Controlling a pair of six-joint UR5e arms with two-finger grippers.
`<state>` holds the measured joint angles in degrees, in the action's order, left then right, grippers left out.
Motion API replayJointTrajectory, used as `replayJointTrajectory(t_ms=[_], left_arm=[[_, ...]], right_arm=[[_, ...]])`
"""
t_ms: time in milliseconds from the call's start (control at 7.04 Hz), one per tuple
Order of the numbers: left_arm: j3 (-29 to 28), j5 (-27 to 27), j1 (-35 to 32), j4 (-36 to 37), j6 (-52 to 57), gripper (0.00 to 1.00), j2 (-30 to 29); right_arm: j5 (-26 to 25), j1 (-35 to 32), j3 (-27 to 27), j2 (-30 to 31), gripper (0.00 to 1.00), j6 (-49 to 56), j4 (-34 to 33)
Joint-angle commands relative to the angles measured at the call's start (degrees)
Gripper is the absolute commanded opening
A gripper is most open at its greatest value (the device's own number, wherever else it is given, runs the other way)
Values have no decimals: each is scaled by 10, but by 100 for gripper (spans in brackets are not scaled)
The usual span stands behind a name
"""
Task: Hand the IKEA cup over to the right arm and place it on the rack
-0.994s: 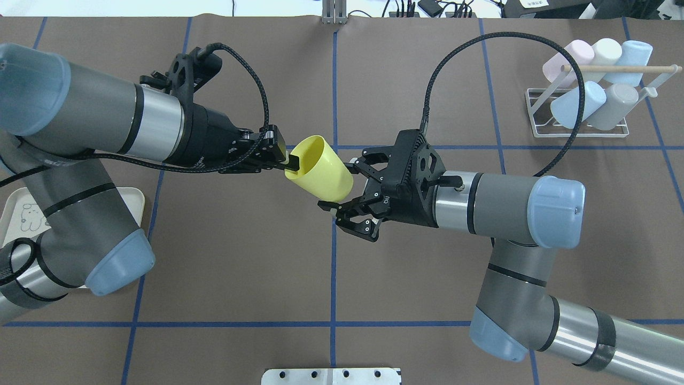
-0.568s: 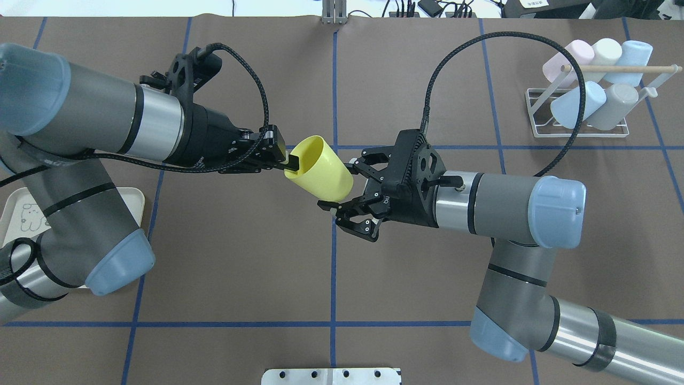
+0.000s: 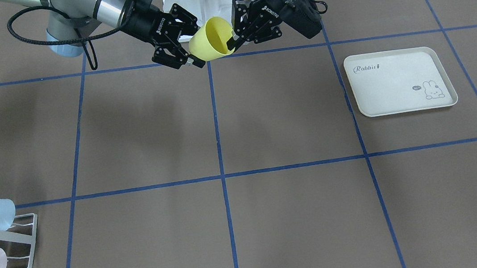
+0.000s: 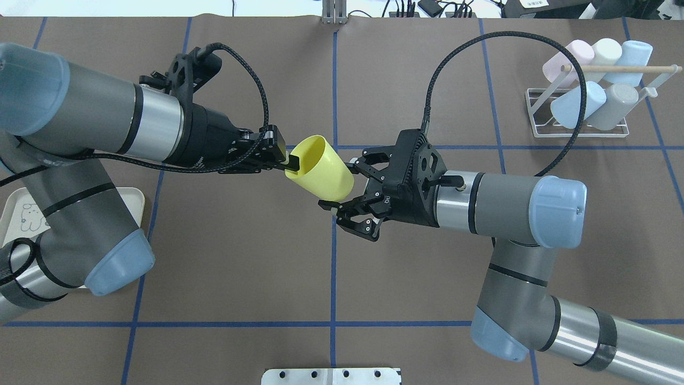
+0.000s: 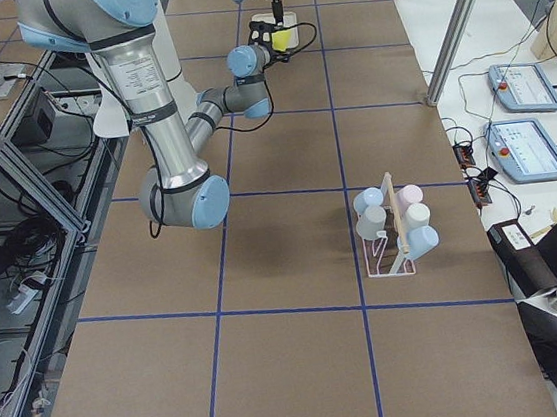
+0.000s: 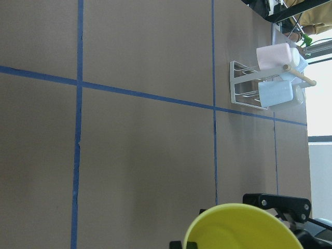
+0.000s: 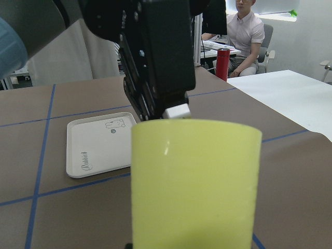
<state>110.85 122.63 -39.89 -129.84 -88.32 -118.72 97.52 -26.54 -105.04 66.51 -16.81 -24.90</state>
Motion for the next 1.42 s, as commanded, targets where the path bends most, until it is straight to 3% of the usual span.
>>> replayJointTrajectory(t_ms=[0,284,568,852,994,1278], left_arm=[[1,0,0,1,1,100,-2],[3,4,-10,3,2,100,-1],[3,6,-33,11,85,100,21],[6,-2,-43,4,223,100,80],[4,-3,-48,4,246,100,85],[5,-4,-48,4,246,100,87]], right_arm=[[-1,-1,0,0,24,0,0],[-1,-3,1,1,22,0,-1],[0,-14,1,8,22,0,-10],[20,-62,-2,33,14,0,-70],[71,-109,-6,27,11,0,-143],[235,-243,-19,18,10,15,-310]])
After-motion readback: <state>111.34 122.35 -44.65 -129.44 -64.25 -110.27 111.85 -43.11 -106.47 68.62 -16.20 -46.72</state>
